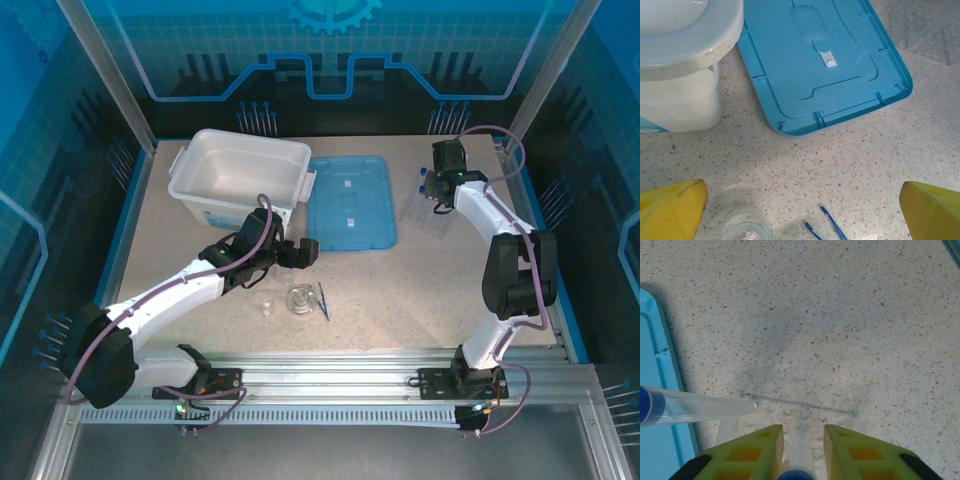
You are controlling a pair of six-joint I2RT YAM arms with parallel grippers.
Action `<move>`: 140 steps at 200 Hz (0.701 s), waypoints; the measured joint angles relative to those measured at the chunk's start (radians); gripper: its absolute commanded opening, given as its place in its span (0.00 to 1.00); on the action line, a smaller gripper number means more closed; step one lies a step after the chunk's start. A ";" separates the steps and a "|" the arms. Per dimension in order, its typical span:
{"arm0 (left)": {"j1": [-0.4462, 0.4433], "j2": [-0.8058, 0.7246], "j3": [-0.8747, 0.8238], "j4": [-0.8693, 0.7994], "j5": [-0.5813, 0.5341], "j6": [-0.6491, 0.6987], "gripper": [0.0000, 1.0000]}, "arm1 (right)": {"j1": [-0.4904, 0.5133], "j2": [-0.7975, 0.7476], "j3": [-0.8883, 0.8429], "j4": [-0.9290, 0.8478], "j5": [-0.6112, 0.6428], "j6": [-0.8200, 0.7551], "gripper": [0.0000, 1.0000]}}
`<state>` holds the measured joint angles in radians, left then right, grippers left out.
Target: Organize the chemistry lab equipment
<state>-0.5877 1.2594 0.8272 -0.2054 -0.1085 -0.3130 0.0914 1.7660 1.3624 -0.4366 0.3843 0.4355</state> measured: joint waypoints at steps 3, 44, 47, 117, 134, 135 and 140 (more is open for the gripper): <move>0.000 0.000 0.000 0.000 0.000 0.000 0.99 | 0.000 0.000 0.000 0.000 0.000 -0.002 0.33; 0.004 0.000 -0.001 0.000 0.000 0.000 0.99 | 0.001 -0.003 0.001 -0.002 -0.005 -0.003 0.37; 0.005 0.000 -0.001 0.000 0.000 0.000 0.99 | 0.002 -0.005 0.001 -0.003 -0.005 -0.003 0.37; 0.014 0.026 0.014 -0.010 -0.001 0.000 0.99 | 0.002 -0.243 0.001 -0.058 -0.013 0.006 0.46; 0.016 0.048 0.028 -0.011 -0.002 0.000 0.99 | 0.005 -0.319 -0.001 -0.072 -0.051 0.020 0.46; 0.016 0.050 0.029 -0.011 -0.002 0.000 0.99 | 0.005 -0.321 -0.002 -0.072 -0.055 0.021 0.46; 0.016 0.055 0.032 -0.011 -0.002 -0.001 0.99 | 0.007 -0.340 -0.005 -0.073 -0.071 0.027 0.46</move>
<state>-0.5720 1.3140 0.8589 -0.2165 -0.1108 -0.3138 0.0982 1.4261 1.3575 -0.5095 0.3134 0.4622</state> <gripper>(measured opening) 0.992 0.459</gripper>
